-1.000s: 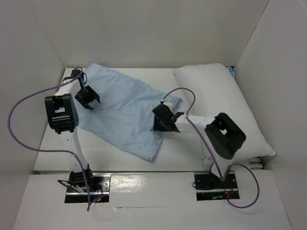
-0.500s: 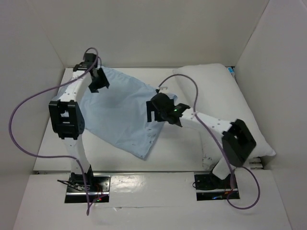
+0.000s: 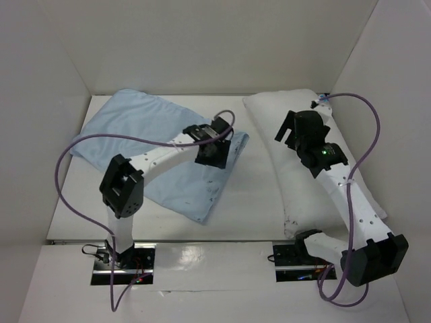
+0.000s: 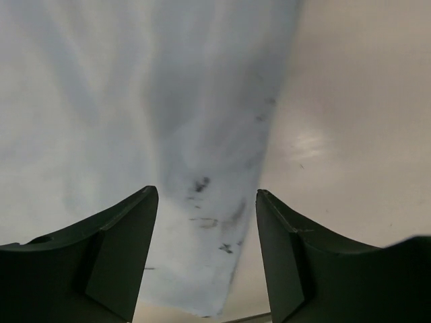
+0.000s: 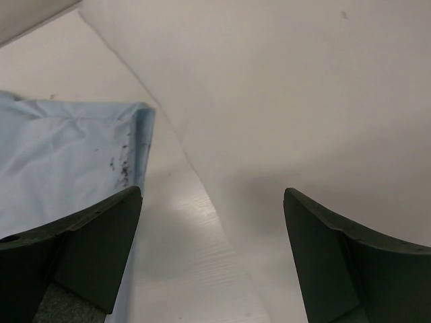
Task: Put the pillow into the pillowcase
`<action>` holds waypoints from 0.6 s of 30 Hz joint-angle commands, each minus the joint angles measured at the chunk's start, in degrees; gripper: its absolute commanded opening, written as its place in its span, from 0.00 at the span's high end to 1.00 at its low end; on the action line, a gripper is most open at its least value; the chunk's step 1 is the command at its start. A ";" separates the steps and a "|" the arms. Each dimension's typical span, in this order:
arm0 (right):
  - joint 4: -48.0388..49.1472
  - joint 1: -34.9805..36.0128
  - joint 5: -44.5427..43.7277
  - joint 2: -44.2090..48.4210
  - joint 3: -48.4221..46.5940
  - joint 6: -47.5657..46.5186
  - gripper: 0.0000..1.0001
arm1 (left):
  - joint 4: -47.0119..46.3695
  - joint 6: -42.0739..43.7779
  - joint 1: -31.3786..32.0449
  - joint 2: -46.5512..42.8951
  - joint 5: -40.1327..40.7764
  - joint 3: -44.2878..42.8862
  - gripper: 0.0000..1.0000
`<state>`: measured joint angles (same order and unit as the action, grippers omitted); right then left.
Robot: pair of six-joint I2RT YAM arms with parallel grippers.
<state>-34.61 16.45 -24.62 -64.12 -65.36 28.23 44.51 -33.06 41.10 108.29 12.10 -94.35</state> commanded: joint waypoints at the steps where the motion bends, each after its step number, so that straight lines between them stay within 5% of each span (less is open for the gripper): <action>1: -2.83 -4.74 4.04 2.15 1.72 -1.50 0.07 | 0.05 -1.92 5.56 3.93 1.79 -1.01 0.27; 11: -2.04 -13.72 12.05 2.68 1.73 -4.15 0.09 | 0.58 -3.24 8.56 15.18 7.24 -4.53 0.35; 15: -2.04 -13.72 12.58 2.68 1.73 -4.15 0.09 | 2.07 -3.76 8.56 16.34 9.43 -5.15 0.45; 18: -1.52 -13.72 14.77 2.68 2.25 -3.62 0.09 | 2.07 -5.78 8.56 15.81 11.19 -3.75 0.66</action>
<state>-36.34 3.20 -12.25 -62.98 -63.59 25.17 45.17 -36.82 49.67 124.11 19.88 -97.51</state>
